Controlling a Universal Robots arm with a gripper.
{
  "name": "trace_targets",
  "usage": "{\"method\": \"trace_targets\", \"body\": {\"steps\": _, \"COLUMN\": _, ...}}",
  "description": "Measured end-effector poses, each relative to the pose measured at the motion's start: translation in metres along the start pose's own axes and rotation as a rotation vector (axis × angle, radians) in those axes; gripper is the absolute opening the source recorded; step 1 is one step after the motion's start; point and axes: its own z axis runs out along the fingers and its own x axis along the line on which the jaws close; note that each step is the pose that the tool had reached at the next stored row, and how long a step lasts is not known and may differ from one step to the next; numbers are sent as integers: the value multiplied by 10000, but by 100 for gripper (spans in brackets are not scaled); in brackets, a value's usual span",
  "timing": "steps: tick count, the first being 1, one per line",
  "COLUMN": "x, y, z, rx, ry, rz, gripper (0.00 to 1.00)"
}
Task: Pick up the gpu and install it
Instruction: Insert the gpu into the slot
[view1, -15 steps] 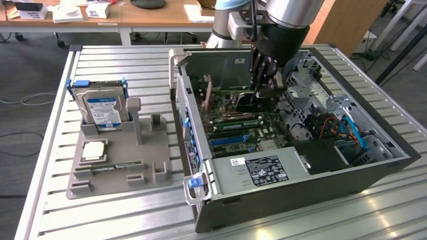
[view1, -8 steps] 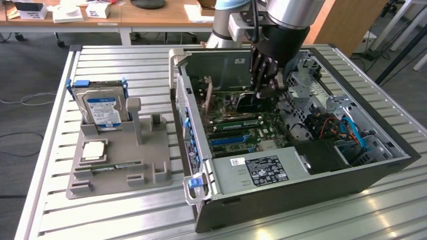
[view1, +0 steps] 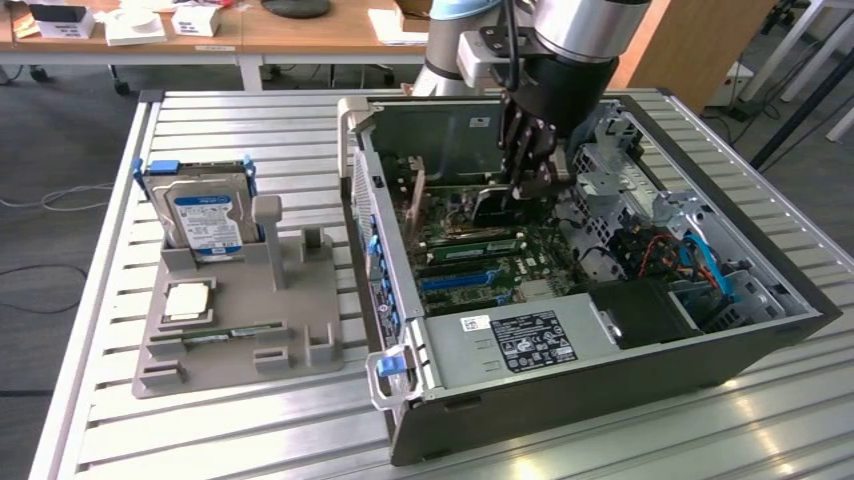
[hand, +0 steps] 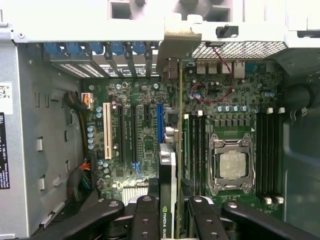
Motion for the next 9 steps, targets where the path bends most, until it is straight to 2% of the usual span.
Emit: {"method": "trace_targets", "body": {"steps": 9, "x": 16, "y": -1, "z": 76, "rx": -16, "ry": 2, "rz": -286, "gripper": 27}}
